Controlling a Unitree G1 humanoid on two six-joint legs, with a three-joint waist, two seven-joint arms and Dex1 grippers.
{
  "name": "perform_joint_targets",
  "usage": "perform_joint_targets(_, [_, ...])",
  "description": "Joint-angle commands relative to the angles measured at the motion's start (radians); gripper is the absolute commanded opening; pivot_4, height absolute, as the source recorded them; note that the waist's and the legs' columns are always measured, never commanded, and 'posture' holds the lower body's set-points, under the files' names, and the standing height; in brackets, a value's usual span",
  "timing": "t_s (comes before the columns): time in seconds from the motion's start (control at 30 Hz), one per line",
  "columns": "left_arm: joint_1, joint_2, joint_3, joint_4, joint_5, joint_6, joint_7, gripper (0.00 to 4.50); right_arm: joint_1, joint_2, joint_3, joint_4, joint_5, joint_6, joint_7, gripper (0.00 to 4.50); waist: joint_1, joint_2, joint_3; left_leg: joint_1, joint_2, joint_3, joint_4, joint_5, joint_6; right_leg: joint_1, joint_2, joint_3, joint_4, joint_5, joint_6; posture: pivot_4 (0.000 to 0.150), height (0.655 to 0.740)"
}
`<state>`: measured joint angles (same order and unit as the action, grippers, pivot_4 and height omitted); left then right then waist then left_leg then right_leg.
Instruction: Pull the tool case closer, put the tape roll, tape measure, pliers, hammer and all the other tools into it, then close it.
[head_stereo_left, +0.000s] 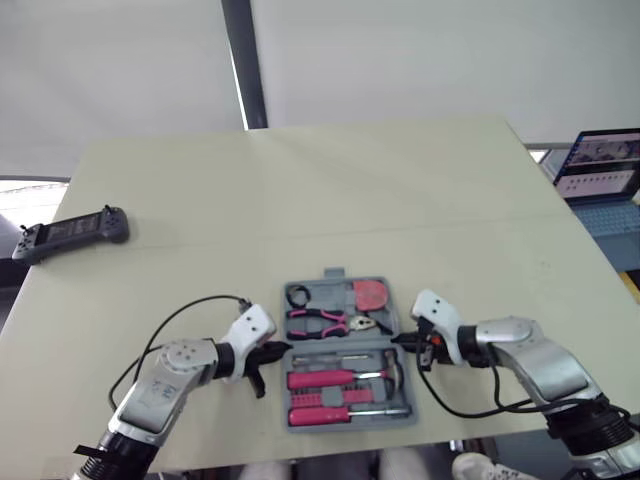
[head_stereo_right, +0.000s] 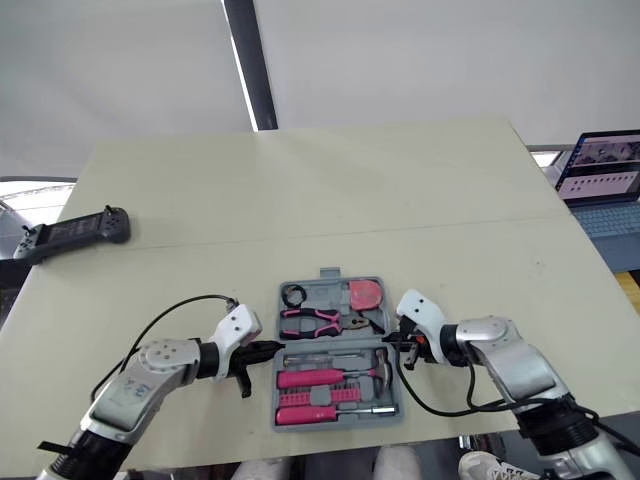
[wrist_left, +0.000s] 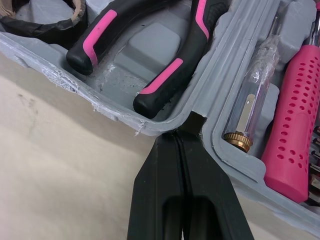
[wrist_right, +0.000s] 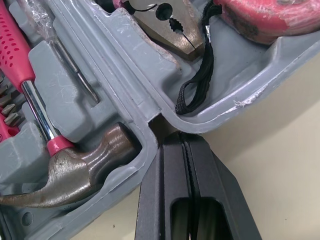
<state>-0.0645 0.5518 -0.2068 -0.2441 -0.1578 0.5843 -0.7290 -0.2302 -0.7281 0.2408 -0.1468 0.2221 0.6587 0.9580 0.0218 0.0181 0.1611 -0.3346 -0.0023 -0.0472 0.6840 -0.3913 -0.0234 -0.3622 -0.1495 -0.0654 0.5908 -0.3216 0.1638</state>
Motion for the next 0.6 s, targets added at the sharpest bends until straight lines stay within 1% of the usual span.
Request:
perform_joint_targets(0.03, [0.041, -0.008, -0.041, -0.057, -0.004, 0.027, 0.004, 0.0, 0.016, -0.004, 0.023, -0.05, 0.015, 0.008, 0.032, 0.04, 0.0, 0.0, 0.0, 0.0, 0.0, 0.0, 0.0, 0.0, 0.0, 0.0, 0.0, 0.0, 0.0, 0.0, 0.0, 0.15, 0.74])
perform_joint_targets(0.6, [0.128, -0.005, -0.044, -0.157, -0.013, 0.078, 0.034, 0.0, 0.054, -0.015, 0.026, -0.091, 0.024, 0.036, 0.04, 0.04, 0.001, 0.0, 0.0, 0.0, 0.0, 0.0, 0.0, 0.0, 0.0, 0.0, 0.0, 0.0, 0.0, 0.0, 0.0, 0.15, 0.74])
